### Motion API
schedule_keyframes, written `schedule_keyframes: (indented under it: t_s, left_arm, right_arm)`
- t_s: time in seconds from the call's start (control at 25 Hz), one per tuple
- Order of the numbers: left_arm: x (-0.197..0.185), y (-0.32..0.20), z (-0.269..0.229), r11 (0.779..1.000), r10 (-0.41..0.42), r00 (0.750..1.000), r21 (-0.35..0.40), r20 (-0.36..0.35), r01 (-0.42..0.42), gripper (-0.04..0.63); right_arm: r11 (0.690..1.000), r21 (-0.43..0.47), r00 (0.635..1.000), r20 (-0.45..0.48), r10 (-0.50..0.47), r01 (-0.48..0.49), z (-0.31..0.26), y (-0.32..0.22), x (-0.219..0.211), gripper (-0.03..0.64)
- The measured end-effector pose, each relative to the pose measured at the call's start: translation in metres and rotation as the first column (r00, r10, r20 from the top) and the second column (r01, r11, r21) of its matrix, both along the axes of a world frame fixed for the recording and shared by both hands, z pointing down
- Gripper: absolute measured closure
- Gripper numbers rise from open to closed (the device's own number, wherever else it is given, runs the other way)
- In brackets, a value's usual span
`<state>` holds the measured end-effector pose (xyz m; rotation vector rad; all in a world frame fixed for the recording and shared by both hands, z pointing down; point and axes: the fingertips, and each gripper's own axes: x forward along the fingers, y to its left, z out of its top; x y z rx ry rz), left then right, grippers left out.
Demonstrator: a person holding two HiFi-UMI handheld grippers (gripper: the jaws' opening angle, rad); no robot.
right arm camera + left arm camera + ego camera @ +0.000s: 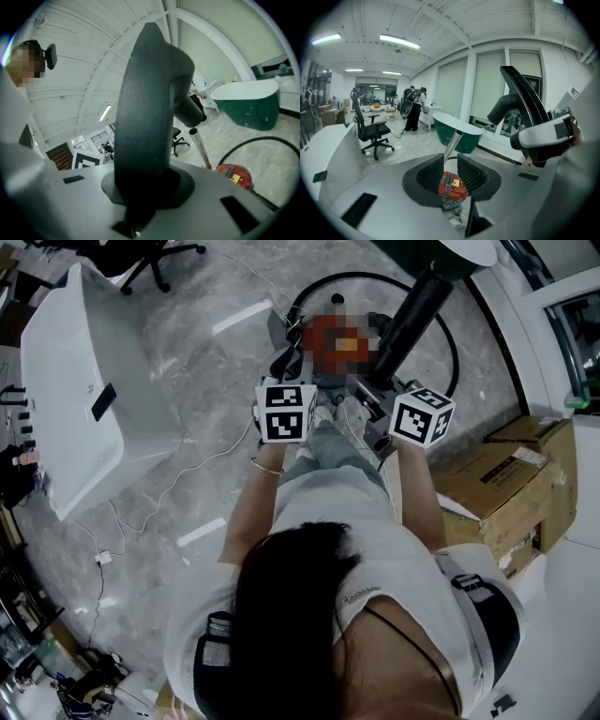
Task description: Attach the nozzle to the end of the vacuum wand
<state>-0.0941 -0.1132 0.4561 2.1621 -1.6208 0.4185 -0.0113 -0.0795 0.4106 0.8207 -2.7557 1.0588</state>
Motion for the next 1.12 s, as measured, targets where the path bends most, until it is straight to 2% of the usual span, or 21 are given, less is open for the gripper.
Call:
schedule_keyframes:
  t_s: [0.2,0.36,0.6,0.84,1.12]
  left_arm:
    - [0.005,-0.020,0.004,1.000,0.006,1.000,0.007,0.003,-0.006,0.499]
    - [0.012,-0.036,0.008,1.000,0.024,1.000,0.007,0.003,-0.024,0.470]
    - [0.015,-0.066,0.021,0.998,0.068,0.995,0.011,0.067,-0.069,0.414]
    - [0.022,-0.092,0.033,0.993,0.121,0.990,0.004,0.071,-0.121,0.393]
    - [0.031,-0.111,0.065,0.986,0.167,0.978,-0.034,0.127,-0.164,0.390]
  right_arm:
    - [0.999,-0.002,0.999,-0.002,-0.052,0.052,0.002,-0.015,0.001,0.554]
    - [0.991,0.005,0.989,0.062,-0.136,0.136,-0.004,-0.020,-0.001,0.554]
    - [0.977,-0.009,0.973,0.094,-0.210,0.211,-0.005,-0.036,0.000,0.554]
    - [0.961,-0.016,0.952,0.135,-0.273,0.277,-0.005,-0.050,-0.002,0.552]
    - [0.951,-0.045,0.938,0.182,-0.295,0.307,0.001,-0.064,0.001,0.552]
